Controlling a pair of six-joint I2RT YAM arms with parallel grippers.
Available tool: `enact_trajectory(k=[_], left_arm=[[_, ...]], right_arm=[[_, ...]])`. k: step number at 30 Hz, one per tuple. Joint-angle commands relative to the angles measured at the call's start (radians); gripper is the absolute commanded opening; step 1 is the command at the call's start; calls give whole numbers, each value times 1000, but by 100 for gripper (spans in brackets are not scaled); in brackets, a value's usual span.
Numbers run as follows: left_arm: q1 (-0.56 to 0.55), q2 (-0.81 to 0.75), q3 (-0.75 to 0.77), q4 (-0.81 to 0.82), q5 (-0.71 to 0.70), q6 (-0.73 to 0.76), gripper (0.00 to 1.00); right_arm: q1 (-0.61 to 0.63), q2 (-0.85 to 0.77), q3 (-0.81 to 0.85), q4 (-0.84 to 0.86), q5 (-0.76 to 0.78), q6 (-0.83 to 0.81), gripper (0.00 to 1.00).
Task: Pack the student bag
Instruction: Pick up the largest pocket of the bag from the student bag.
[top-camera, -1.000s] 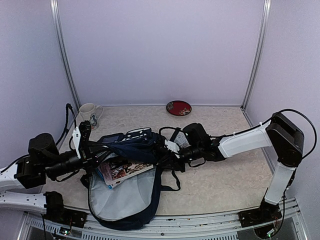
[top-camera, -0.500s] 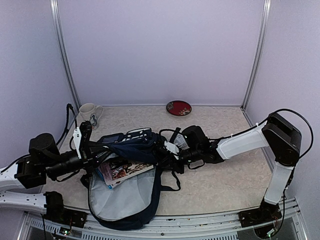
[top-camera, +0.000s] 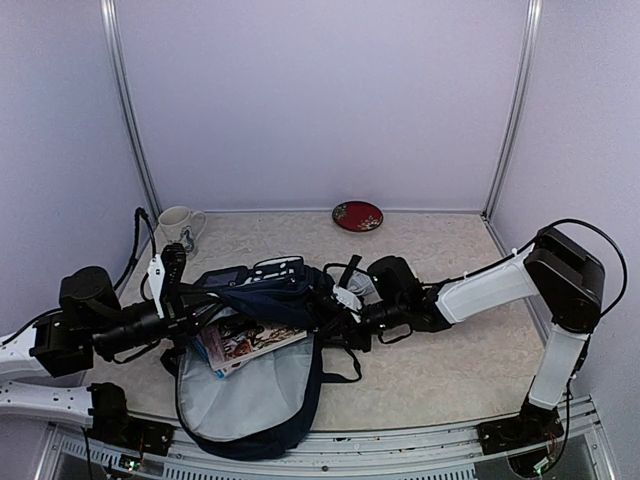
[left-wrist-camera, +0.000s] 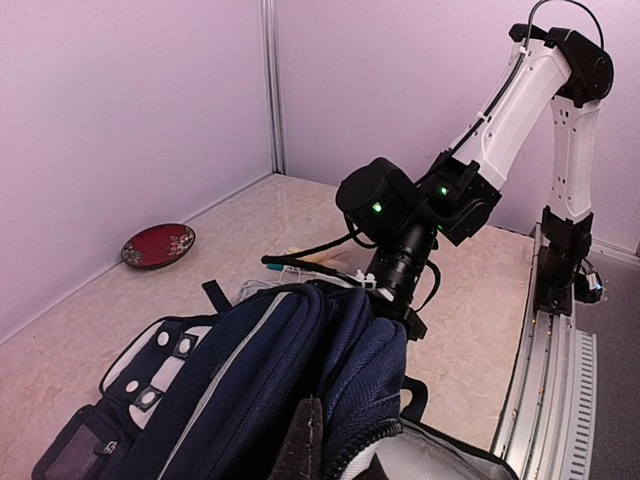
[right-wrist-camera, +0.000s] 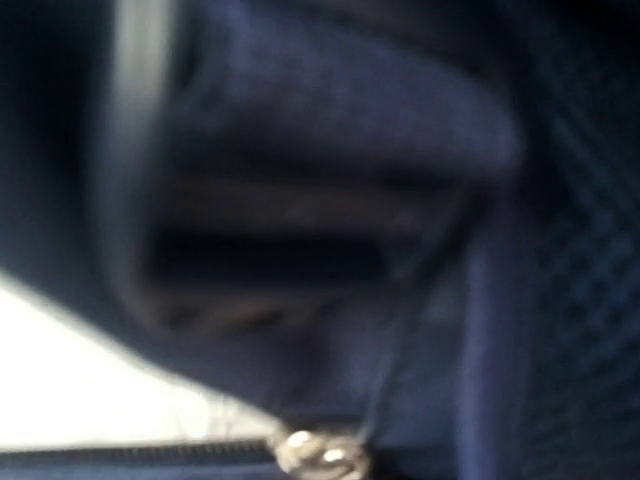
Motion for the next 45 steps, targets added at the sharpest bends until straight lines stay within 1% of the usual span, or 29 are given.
enact_trajectory(k=[1,6,10,11,12,14,15,16,27,32,34,38,42,45], left_arm=[[-2,-9,55,107,0,18,0],[-2,-10,58,108,4,18,0],[-2,-13,55,109,3,15,0],[-1,-14,55,109,4,15,0],[-2,-13,53,108,3,14,0],[-2,-12,51,109,4,14,0],[-2,-11,51,108,3,14,0],[-2,-12,51,109,4,13,0],[-2,-5,47,103,5,15,0],[-1,1,53,107,5,24,0],[-3,1,54,105,5,24,0],[-2,-8,52,101,-1,22,0],[-1,-10,49,101,-5,24,0],[-1,-6,50,100,-3,25,0]], right_arm=[[9,-4,-26,33,-23,70,31],[7,31,-7,53,-30,80,33],[7,39,10,69,-38,87,31],[6,35,10,78,-43,90,29],[7,32,11,86,-45,92,23],[7,29,12,96,-45,97,9],[7,27,12,97,-46,96,3],[7,22,11,96,-48,97,0],[-2,-84,-68,101,-92,134,0],[-2,-43,-48,124,-118,152,1],[3,-14,-27,127,-136,166,4],[11,17,-9,138,-123,178,11],[16,29,2,148,-126,190,16],[22,37,10,141,-122,191,24]])
